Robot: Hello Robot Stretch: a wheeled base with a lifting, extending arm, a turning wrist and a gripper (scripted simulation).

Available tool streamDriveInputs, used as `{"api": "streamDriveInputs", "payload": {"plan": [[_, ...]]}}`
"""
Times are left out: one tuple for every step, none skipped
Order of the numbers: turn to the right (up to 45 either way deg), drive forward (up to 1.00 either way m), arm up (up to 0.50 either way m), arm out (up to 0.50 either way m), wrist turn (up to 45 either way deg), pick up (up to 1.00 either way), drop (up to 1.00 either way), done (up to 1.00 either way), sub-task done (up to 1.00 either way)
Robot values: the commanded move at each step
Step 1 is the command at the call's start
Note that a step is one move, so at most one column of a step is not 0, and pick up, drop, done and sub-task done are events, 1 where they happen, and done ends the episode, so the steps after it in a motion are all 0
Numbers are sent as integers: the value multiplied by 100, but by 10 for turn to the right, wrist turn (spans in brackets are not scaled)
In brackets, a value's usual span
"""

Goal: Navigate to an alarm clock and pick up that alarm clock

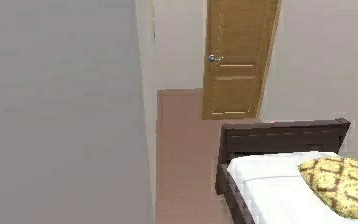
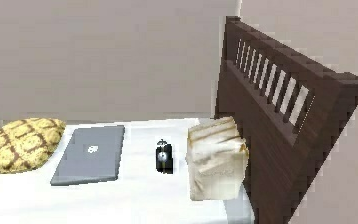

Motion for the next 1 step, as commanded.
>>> {"api": "streamDriveInputs", "payload": {"plan": [[0, 0, 0, 48, 0, 0, 0, 0, 0]]}}
